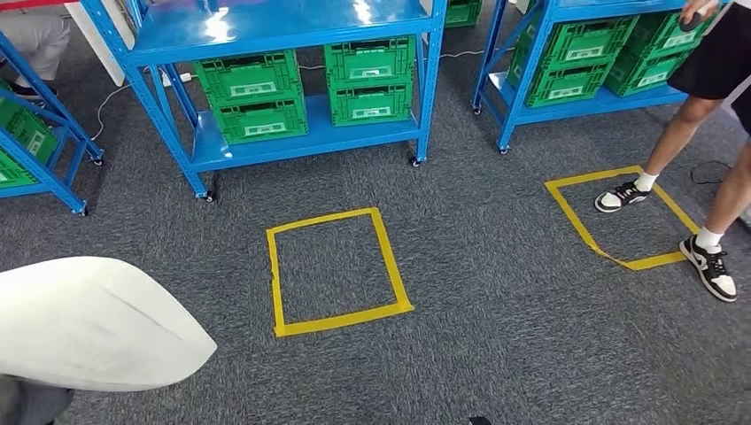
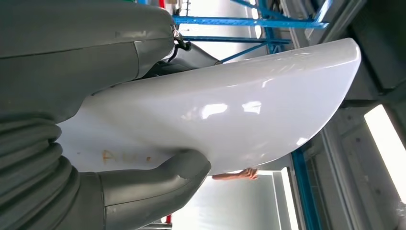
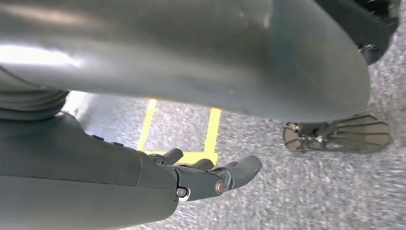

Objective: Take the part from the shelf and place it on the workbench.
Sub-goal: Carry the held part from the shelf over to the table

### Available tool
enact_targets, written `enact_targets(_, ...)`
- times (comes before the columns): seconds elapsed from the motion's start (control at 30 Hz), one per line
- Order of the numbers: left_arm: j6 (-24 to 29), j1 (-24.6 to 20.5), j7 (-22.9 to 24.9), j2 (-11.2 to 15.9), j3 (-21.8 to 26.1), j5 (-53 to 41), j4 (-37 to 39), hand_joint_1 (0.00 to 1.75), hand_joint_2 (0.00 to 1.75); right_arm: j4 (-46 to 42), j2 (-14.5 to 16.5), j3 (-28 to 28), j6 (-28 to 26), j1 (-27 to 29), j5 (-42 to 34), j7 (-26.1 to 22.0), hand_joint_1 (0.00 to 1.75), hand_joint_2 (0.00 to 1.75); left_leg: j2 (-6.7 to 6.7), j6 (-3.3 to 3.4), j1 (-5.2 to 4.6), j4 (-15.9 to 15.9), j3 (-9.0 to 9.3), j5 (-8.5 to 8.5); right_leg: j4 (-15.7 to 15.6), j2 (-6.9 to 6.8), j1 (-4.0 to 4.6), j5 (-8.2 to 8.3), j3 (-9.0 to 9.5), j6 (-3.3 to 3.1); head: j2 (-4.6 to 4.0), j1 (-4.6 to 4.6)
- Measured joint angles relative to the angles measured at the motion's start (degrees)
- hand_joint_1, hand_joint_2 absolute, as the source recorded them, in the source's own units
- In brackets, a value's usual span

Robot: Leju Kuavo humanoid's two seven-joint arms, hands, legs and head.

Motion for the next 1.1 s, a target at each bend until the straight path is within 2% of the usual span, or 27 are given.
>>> enact_targets(0.07, 0.9, 2.0, 0.4, -0.2, 1.0, 0.0, -2.0, 1.75, 1.75, 0.0, 0.0, 0.0, 0.0, 0.0, 0.2, -0.7, 0.00, 0.00, 0.07, 1.21, -0.06, -0.5, -0.64, 0.49, -0.1, 0.03, -0.23, 0.58, -0.26, 0.79, 0.00, 0.02)
enact_targets(0.1, 1.2, 2.5, 0.8, -0.4, 1.3, -0.1, -2.6, 1.75, 1.75, 0.0, 0.0, 0.0, 0.0, 0.1, 0.2, -0.8, 0.00, 0.00, 0.08, 1.81, -0.04, -0.5, -1.07, 1.01, 0.7, 0.09, -0.34, -0.21, -0.66, 1.19, 0.00, 0.06)
enact_targets(0.13, 1.4, 2.7, 1.1, -0.6, 1.3, -0.2, -2.9, 1.75, 1.75, 0.0, 0.1, 0.0, 0.0, 0.1, 0.2, -0.8, 0.00, 0.00, 0.08, 2.32, 0.05, -0.5, -1.58, 1.59, 2.7, 0.17, -0.42, -1.94, -1.41, 1.53, 0.00, 0.09)
enact_targets(0.17, 1.6, 2.6, 1.4, -0.8, 1.3, -0.4, -2.9, 1.75, 1.75, 0.0, 0.1, 0.0, 0.0, 0.0, 0.2, -0.8, 0.00, 0.00, 0.05, 2.60, 0.07, -0.5, -2.19, 2.15, 5.9, 0.27, -0.49, -4.46, -2.52, 1.80, 0.00, 0.14)
enact_targets(0.23, 1.8, 2.2, 2.0, -1.1, 1.3, -0.7, -2.5, 1.75, 1.75, 0.0, 0.3, 0.0, 0.0, -0.1, 0.2, -0.7, 0.00, 0.00, -0.32, 2.68, 0.01, -0.3, -3.61, 3.22, 13.4, 0.38, -0.50, -9.38, -4.61, 2.18, 0.00, 0.15)
enact_targets(0.27, 1.9, 2.0, 2.3, -1.2, 1.3, -0.8, -2.3, 1.75, 1.75, 0.0, 0.3, 0.0, 0.0, -0.1, 0.2, -0.6, 0.00, 0.00, -0.58, 2.57, -0.02, -0.1, -4.27, 3.70, 15.5, 0.41, -0.50, -10.62, -4.65, 2.23, 0.00, 0.15)
enact_targets(0.3, 2.0, 1.7, 2.5, -1.3, 1.3, -0.9, -2.0, 1.75, 1.75, 0.0, 0.3, 0.0, 0.0, -0.1, 0.2, -0.4, 0.00, 0.00, -0.93, 2.42, -0.02, 0.1, -4.91, 4.13, 15.4, 0.47, -0.49, -10.78, -3.50, 2.19, 0.00, 0.15)
enact_targets(0.33, 2.1, 1.3, 2.7, -1.4, 1.3, -1.2, -1.7, 1.75, 1.75, 0.0, 0.3, 0.0, 0.0, -0.1, 0.1, -0.2, 0.00, 0.00, -1.28, 2.26, -0.01, 0.5, -5.51, 4.49, 13.0, 0.64, -0.49, -10.01, -1.19, 2.06, 0.00, 0.16)
enact_targets(0.4, 2.3, 0.2, 3.3, -1.7, 1.3, -1.9, -1.1, 1.75, 1.75, 0.0, 0.3, 0.0, 0.0, -0.2, -0.1, 0.6, 0.00, 0.00, -2.08, 1.86, -0.02, 1.3, -6.71, 5.05, 4.9, 2.22, -0.44, -8.02, 4.79, 1.48, 0.00, 0.15)
enact_targets(0.43, 2.5, -0.7, 3.6, -1.8, 1.2, -2.3, -0.7, 1.75, 1.75, 0.0, 0.3, 0.0, 0.0, -0.2, -0.3, 0.9, 0.00, 0.00, -2.55, 1.57, -0.01, 1.6, -7.26, 5.31, 1.8, 2.94, -0.33, -7.45, 6.75, 1.13, 0.00, 0.15)
enact_targets(0.47, 2.7, -1.6, 3.8, -2.0, 1.0, -2.5, -0.2, 1.75, 1.75, 0.0, 0.3, 0.0, 0.0, -0.2, -0.5, 1.2, 0.00, 0.00, -2.99, 1.22, 0.02, 1.8, -7.70, 5.57, 0.0, 3.40, -0.18, -7.28, 7.73, 0.77, 0.00, 0.14)
enact_targets(0.53, 3.0, -3.3, 4.3, -2.1, 0.5, -2.7, 0.8, 1.75, 1.75, 0.0, 0.3, 0.0, 0.0, -0.2, -0.9, 1.5, 0.00, 0.00, -3.88, 0.43, 0.12, 1.7, -8.23, 6.16, -0.5, 2.73, 0.03, -7.04, 7.67, 0.09, 0.00, 0.13)
enact_targets(0.6, 3.4, -4.4, 4.5, -2.1, 0.2, -2.8, 1.6, 1.75, 1.75, 0.0, 0.5, 0.0, 0.0, -0.3, -1.1, 1.5, 0.00, 0.00, -3.55, -0.12, 0.17, 2.2, -8.79, 6.00, -1.0, 1.61, -0.18, -6.42, 7.60, -0.78, 0.00, 0.08)
enact_targets(0.67, 3.5, -5.4, 4.6, -2.0, -0.1, -2.8, 2.3, 1.75, 1.75, 0.0, 0.6, 0.0, 0.0, -0.4, -1.3, 1.3, 0.00, 0.00, -1.94, -0.54, 0.26, 6.3, -10.69, 3.33, -1.4, 0.38, -0.36, -5.90, 7.38, -1.51, 0.00, -0.02)
enact_targets(0.73, 3.5, -5.9, 4.6, -2.0, -0.5, -2.9, 3.0, 1.75, 1.75, 0.0, 0.6, 0.0, 0.0, -0.3, -1.5, 1.2, 0.00, 0.00, -0.94, -1.04, 0.39, 13.4, -13.76, -0.41, -1.3, -0.81, -0.32, -5.69, 6.88, -1.78, 0.00, -0.07)
enact_targets(0.77, 3.5, -5.8, 4.5, -2.1, -0.7, -2.9, 3.3, 1.75, 1.75, 0.0, 0.6, 0.0, 0.0, -0.2, -1.5, 1.1, 0.00, 0.00, -0.80, -1.24, 0.45, 16.0, -14.75, -1.35, -1.2, -1.42, -0.30, -5.63, 6.61, -1.79, 0.00, -0.07)
enact_targets(0.8, 3.5, -5.7, 4.4, -2.1, -0.8, -3.1, 3.5, 1.75, 1.75, 0.0, 0.7, 0.0, 0.0, -0.1, -1.6, 1.0, 0.00, 0.00, -0.65, -1.37, 0.49, 16.7, -14.76, -1.22, -1.0, -2.06, -0.29, -5.58, 6.36, -1.76, 0.00, -0.07)
enact_targets(0.83, 3.5, -5.7, 4.3, -2.1, -0.8, -3.3, 3.6, 1.75, 1.75, 0.0, 0.7, 0.0, 0.0, -0.1, -1.6, 0.8, 0.00, 0.00, -0.35, -1.42, 0.52, 15.2, -13.65, -0.13, -0.8, -2.71, -0.30, -5.56, 6.18, -1.71, 0.00, -0.07)
enact_targets(0.87, 3.5, -5.7, 4.2, -2.1, -0.9, -3.4, 3.6, 1.75, 1.75, 0.0, 0.8, 0.0, 0.0, -0.1, -1.6, 0.7, 0.00, 0.00, 0.40, -1.39, 0.54, 11.7, -11.51, 1.61, -0.7, -3.36, -0.30, -5.57, 6.08, -1.64, 0.00, -0.07)
enact_targets(0.9, 3.5, -5.7, 4.1, -2.1, -0.9, -3.5, 3.6, 1.75, 1.75, 0.0, 0.8, 0.0, 0.0, -0.1, -1.6, 0.6, 0.00, 0.00, 1.80, -1.24, 0.40, 7.6, -9.22, 2.91, -0.5, -3.96, -0.21, -5.62, 6.02, -1.47, 0.00, -0.07)
enact_targets(0.93, 3.6, -5.7, 4.1, -2.1, -0.9, -3.5, 3.6, 1.75, 1.75, 0.0, 0.9, 0.0, 0.0, -0.1, -1.6, 0.5, 0.00, 0.00, 2.84, -0.88, 0.23, 4.3, -7.46, 3.85, -0.3, -4.50, -0.09, -5.70, 5.99, -1.19, 0.00, -0.04)
enact_targets(0.97, 3.6, -5.7, 4.0, -2.1, -0.9, -3.5, 3.5, 1.75, 1.75, 0.0, 0.9, 0.0, 0.0, -0.1, -1.6, 0.5, 0.00, 0.00, 3.55, -0.48, 0.06, 2.2, -6.47, 4.25, -0.1, -4.99, 0.04, -5.74, 5.98, -0.85, 0.00, -0.02)
enact_targets(1.0, 3.7, -5.7, 3.9, -2.1, -0.9, -3.5, 3.5, 1.75, 1.75, 0.0, 0.9, 0.0, 0.0, -0.1, -1.5, 0.5, 0.00, 0.00, 3.64, -0.05, -0.13, 1.5, -6.38, 4.16, -0.1, -5.50, 0.12, -5.76, 6.00, -0.47, 0.00, 0.01)
enact_targets(1.07, 3.8, -5.3, 3.6, -2.0, -0.9, -3.5, 3.3, 1.75, 1.75, 0.0, 0.9, 0.0, 0.0, -0.1, -1.4, 0.5, 0.00, 0.00, 2.22, 0.75, -0.15, 1.4, -6.62, 4.59, -0.1, -6.35, 0.09, -5.76, 6.14, 0.27, 0.00, 0.02)
enact_targets(1.1, 3.8, -5.1, 3.4, -1.9, -0.9, -3.5, 3.2, 1.75, 1.75, 0.0, 0.9, 0.0, 0.0, -0.1, -1.3, 0.4, 0.00, 0.00, 1.61, 1.11, -0.04, 1.3, -6.64, 4.84, 0.2, -5.68, -0.02, -6.14, 6.07, 0.67, 0.00, 0.05)
